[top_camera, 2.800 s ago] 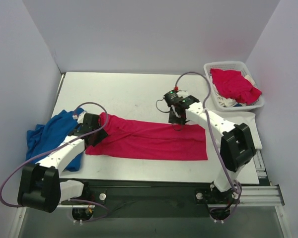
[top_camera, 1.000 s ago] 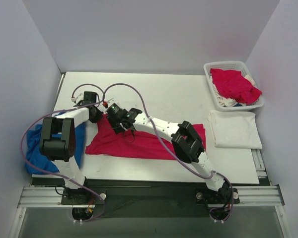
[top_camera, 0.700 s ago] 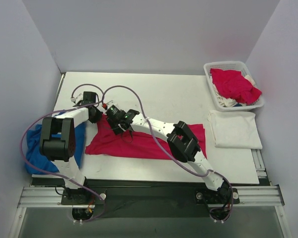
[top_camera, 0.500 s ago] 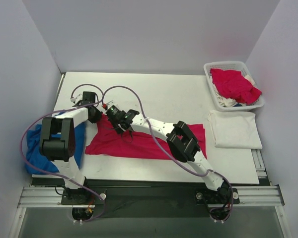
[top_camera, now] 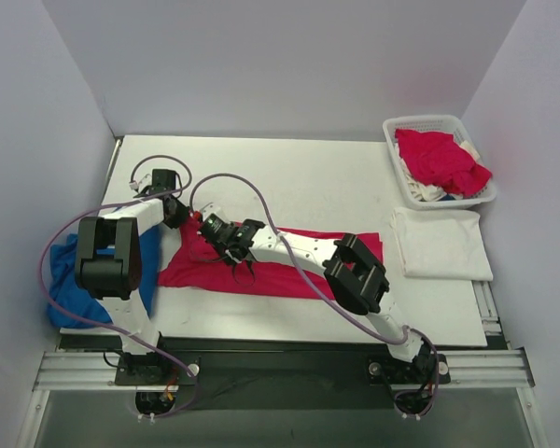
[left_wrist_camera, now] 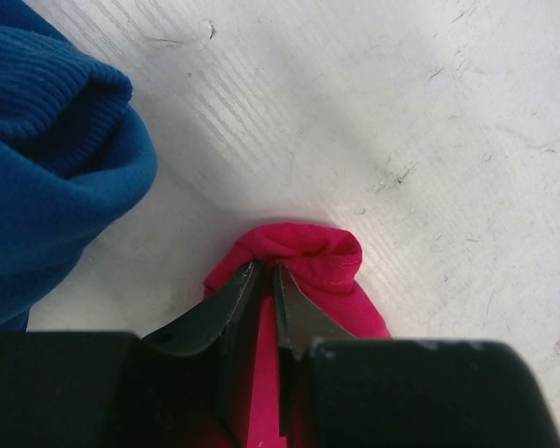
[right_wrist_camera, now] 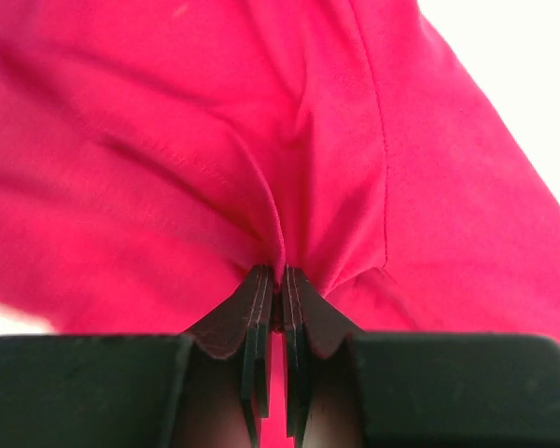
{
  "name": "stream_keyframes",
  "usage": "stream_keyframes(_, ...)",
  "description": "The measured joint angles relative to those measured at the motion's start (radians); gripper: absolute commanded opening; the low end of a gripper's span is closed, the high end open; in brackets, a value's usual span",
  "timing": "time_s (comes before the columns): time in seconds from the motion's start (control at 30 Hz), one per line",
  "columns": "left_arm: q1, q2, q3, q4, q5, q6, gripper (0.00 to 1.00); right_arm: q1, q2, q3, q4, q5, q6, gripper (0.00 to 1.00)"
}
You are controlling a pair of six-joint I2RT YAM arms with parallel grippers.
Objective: Fold and stack the t-shirts
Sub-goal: Fold the other side of the tshirt into a rectangle
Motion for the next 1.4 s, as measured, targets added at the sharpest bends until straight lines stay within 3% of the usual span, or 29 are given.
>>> stream_keyframes(0.17,0.003,0.003,0.003,0.0,0.003,0.0,0.21,0.04,-0.093,-0.077,0.005,0.005,0.008,0.09)
stream_keyframes(0.37,0.006,0.005,0.008,-0.003,0.006,0.001,0.22,0.05,-0.155,-0.159,0.019,-0.016,0.028,0.28)
stream_keyframes(0.47,0.009,0.009,0.014,-0.003,0.006,0.002,0.22,0.05,-0.16,-0.205,0.019,-0.029,0.037,0.33)
stream_keyframes(0.8,0.013,0.013,0.022,-0.006,0.012,0.01,0.22,0.05,-0.178,-0.289,0.008,-0.029,0.062,0.33)
stream_keyframes(0.9,0.013,-0.004,0.011,-0.006,0.024,0.021,0.27,0.047,-0.221,-0.299,0.004,-0.004,0.07,0.33)
stream_keyframes(1.13,-0.016,-0.173,-0.084,-0.016,0.039,0.029,0.45,-0.036,-0.312,-0.304,0.006,0.027,0.129,0.33)
stream_keyframes(1.4,-0.099,-0.389,-0.238,-0.043,0.035,0.013,0.49,-0.201,-0.341,-0.389,0.0,0.031,0.187,0.32)
